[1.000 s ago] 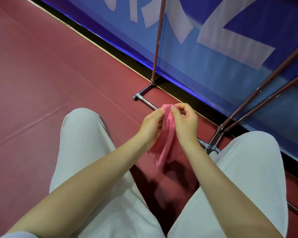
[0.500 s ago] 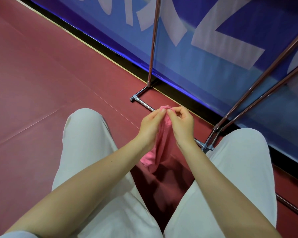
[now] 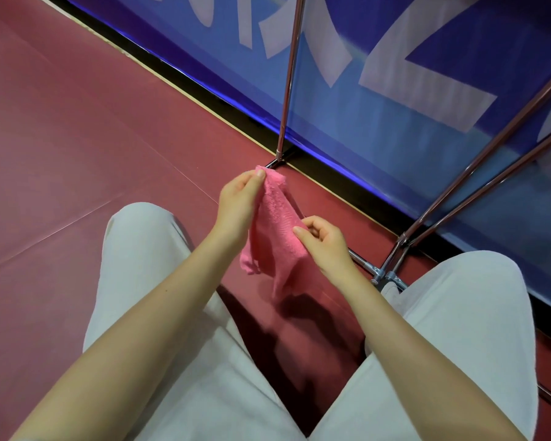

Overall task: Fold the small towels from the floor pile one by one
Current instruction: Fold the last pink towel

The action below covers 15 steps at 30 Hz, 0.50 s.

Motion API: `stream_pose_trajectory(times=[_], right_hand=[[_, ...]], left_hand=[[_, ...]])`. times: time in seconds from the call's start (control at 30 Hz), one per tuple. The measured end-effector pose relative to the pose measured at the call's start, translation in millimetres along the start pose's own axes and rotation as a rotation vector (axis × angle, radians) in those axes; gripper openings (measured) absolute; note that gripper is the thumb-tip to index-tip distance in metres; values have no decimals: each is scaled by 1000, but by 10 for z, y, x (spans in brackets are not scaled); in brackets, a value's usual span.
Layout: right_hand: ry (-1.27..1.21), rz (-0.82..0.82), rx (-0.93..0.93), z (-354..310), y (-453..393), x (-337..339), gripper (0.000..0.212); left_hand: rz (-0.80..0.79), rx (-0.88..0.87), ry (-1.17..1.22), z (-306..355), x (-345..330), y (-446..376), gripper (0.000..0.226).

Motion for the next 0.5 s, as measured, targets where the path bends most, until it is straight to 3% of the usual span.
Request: stream_pose_trajectory(times=[0.17,0.5], right_hand=[[90,-18,-54,217,-30,-34,4],[260,-134,-76,591,48,-88,16]], left_hand=[[34,-38,61,64,263,-93,19],[197,-97,217,123,770,-215,24]])
Point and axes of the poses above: each hand's wrist, its own y-axis away from the middle knuckle, its own x-axis out of the back of the hand, z = x × y, the point moved 2 cm from there along -y, towards the middle knuckle, and after that the axes turned 14 degrees about -x, right-handed, at the moved point
